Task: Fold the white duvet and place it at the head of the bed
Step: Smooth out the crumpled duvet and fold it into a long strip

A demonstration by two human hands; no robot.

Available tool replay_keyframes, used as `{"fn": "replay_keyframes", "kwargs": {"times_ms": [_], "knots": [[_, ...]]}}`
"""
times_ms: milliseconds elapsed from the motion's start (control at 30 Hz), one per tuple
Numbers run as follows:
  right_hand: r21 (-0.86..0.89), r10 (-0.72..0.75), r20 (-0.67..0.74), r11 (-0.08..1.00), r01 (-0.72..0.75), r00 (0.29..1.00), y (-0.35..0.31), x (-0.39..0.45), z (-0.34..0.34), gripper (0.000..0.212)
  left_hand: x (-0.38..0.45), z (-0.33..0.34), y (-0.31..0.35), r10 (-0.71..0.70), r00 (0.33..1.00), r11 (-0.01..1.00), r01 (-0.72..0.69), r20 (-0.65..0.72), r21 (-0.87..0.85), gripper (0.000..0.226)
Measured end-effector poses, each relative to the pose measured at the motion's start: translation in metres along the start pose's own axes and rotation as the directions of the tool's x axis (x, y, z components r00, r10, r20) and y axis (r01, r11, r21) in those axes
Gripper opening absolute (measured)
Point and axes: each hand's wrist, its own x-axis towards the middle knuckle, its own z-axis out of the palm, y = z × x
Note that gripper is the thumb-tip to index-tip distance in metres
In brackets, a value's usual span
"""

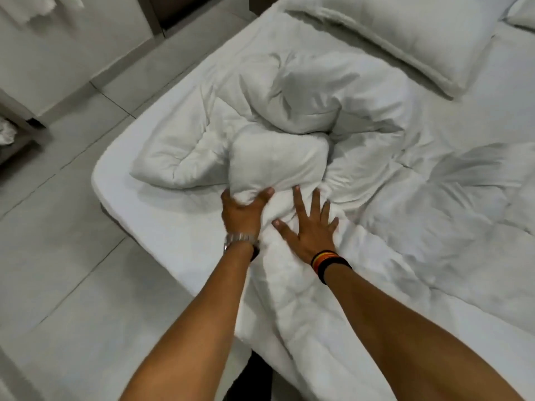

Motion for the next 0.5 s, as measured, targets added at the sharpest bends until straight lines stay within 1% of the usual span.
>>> {"fn": "replay_keyframes", "kwargs": {"times_ms": [33, 67, 100, 133, 200, 233, 267, 300, 333, 367, 400, 433, 467, 500], "knots": [[-0.029, -0.014, 0.008, 0.999, 0.014, 1.000, -0.010, 0.001, 0.011, 0.090, 0.006, -0.022, -0.009, 0.003, 1.000, 1.000, -0.004, -0.030, -0.027, 0.102], [-0.068, -0.038, 0.026, 0.997, 0.039, 0.999, -0.019, -0.001, 0.022, 0.090, 0.010, -0.047, -0.020, -0.017, 0.998, 0.999, 0.015, -0.059, -0.037, 0.099], [-0.107, -0.058, 0.062, 0.992, 0.065, 0.996, -0.025, -0.008, 0.033, 0.089, 0.007, -0.070, -0.032, -0.062, 0.995, 0.998, 0.059, -0.078, -0.038, 0.100], [-0.153, -0.070, 0.110, 0.984, 0.087, 0.991, -0.033, -0.016, 0.042, 0.087, 0.003, -0.092, -0.040, -0.121, 0.990, 0.992, 0.119, -0.065, -0.037, 0.105], [-0.268, -0.038, 0.204, 0.959, 0.093, 0.978, -0.043, -0.034, 0.052, 0.083, -0.005, -0.123, -0.054, -0.227, 0.974, 0.974, 0.227, 0.023, -0.007, 0.117], [-0.296, 0.001, 0.228, 0.953, 0.069, 0.974, -0.050, -0.037, 0.050, 0.079, -0.005, -0.134, -0.057, -0.268, 0.961, 0.963, 0.268, 0.071, 0.021, 0.123], [-0.279, 0.032, 0.216, 0.960, 0.031, 0.976, -0.056, -0.035, 0.046, 0.075, 0.000, -0.141, -0.056, -0.306, 0.946, 0.952, 0.303, 0.110, 0.039, 0.128], [-0.225, 0.046, 0.165, 0.974, -0.008, 0.985, -0.067, -0.033, 0.038, 0.068, 0.011, -0.149, -0.050, -0.325, 0.937, 0.946, 0.324, 0.125, 0.027, 0.133], [-0.142, 0.038, 0.044, 0.989, -0.031, 0.998, -0.078, -0.030, 0.030, 0.060, 0.023, -0.158, -0.041, -0.329, 0.937, 0.942, 0.334, 0.119, -0.019, 0.137], [-0.060, 0.017, -0.124, 0.998, -0.024, 0.992, -0.089, -0.027, 0.021, 0.050, 0.038, -0.166, -0.029, -0.324, 0.941, 0.941, 0.331, 0.097, -0.065, 0.143], [0.002, 0.002, -0.277, 1.000, -0.001, 0.961, -0.103, -0.022, 0.012, 0.043, 0.055, -0.173, -0.013, -0.314, 0.947, 0.944, 0.319, 0.070, -0.080, 0.150], [0.060, 0.004, -0.387, 0.998, 0.021, 0.922, -0.116, -0.017, 0.003, 0.041, 0.073, -0.176, 0.000, -0.309, 0.950, 0.948, 0.311, 0.045, -0.070, 0.156], [0.099, 0.011, -0.460, 0.994, 0.039, 0.888, -0.128, -0.010, -0.002, 0.042, 0.090, -0.177, 0.013, -0.319, 0.947, 0.946, 0.321, 0.031, -0.046, 0.160], [0.121, 0.020, -0.499, 0.992, 0.047, 0.866, -0.140, -0.003, -0.006, 0.044, 0.106, -0.177, 0.026, -0.337, 0.942, 0.940, 0.337, 0.014, -0.049, 0.163]]}}
